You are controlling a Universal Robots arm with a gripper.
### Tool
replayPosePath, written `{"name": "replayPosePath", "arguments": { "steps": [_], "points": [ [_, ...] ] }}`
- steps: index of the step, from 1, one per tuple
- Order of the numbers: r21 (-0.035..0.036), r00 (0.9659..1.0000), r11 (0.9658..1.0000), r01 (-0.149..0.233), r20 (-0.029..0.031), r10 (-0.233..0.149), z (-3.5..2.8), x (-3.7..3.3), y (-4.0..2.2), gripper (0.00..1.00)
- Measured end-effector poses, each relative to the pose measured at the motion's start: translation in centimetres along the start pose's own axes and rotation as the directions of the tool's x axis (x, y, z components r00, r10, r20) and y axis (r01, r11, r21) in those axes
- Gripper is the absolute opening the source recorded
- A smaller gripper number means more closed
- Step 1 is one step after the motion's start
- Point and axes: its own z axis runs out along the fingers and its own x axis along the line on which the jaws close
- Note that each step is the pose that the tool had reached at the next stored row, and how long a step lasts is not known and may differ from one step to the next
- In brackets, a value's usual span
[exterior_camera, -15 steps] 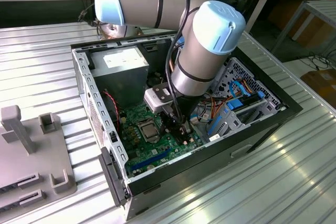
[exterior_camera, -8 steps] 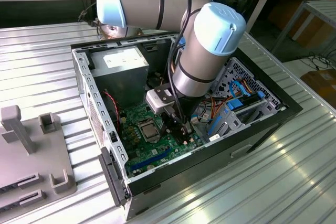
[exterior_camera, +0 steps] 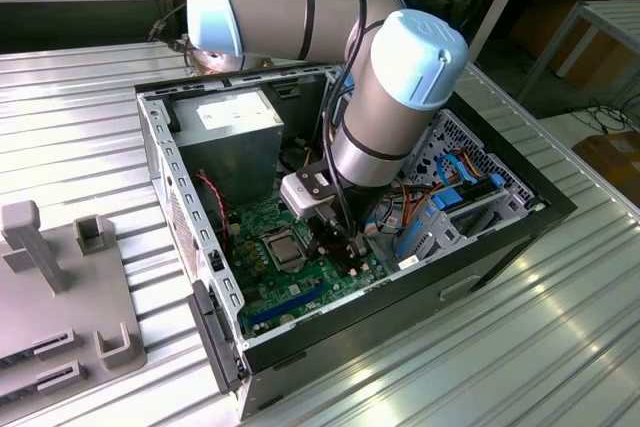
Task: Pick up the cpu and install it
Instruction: 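Install the first cpu locking lever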
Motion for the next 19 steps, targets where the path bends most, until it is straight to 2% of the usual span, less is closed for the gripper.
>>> {"name": "replayPosePath", "arguments": {
  "steps": [3, 7, 11, 15, 19],
  "points": [
    [0.0001, 1.0, 1.0, 0.001, 0.0, -0.001, -0.1, 0.0, 0.0, 0.11],
    [0.0001, 1.0, 1.0, 0.001, 0.0001, -0.001, -1.33, -0.03, 0.11, 0.11],
    [0.0, 1.0, 1.0, 0.001, -0.0001, -0.001, -1.98, -0.06, 0.24, 0.11],
    [0.0003, 1.0, 1.0, 0.002, 0.0009, -0.002, -1.95, -0.24, 1.53, 0.11],
    [0.0023, 1.0, 1.0, 0.002, 0.0013, -0.002, -1.87, -0.36, 2.35, 0.11]
  ]
}}
